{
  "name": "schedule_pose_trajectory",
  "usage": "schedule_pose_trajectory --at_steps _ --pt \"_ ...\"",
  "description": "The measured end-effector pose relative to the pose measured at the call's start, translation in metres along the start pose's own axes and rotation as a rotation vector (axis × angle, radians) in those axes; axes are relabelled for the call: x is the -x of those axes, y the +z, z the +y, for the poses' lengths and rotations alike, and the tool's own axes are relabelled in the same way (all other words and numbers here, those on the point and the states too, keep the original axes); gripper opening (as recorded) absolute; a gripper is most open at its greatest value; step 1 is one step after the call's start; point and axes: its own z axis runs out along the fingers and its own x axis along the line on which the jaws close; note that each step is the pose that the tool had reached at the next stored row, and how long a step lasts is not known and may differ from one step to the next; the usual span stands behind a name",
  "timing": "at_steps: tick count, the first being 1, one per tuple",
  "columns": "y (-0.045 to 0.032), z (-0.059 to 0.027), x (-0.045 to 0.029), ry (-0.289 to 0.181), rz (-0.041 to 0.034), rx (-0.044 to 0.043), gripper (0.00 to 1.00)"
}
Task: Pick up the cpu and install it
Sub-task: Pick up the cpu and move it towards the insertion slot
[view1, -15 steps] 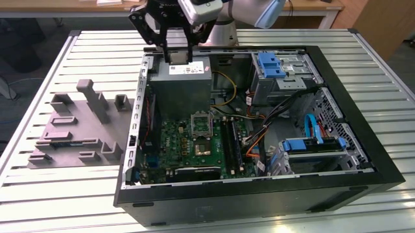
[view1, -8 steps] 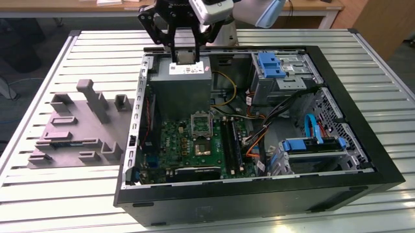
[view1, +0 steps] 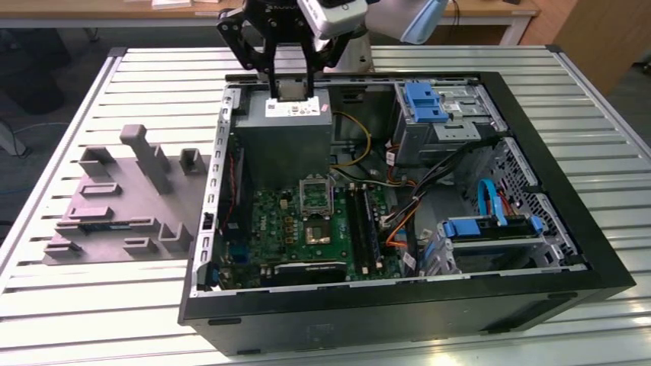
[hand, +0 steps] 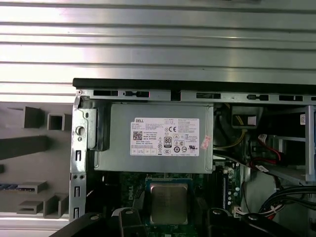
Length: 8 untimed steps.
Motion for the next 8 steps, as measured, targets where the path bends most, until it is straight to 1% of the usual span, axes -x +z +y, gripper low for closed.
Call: schedule_pose_trajectory --at_steps 6,8 --pt "-0.0005 -0.0136 -0.0001 0.000 0.0000 -0.0033 0.47" --pt "-0.0006 -0.0166 0.0011 0.000 0.0000 -0.0050 0.47"
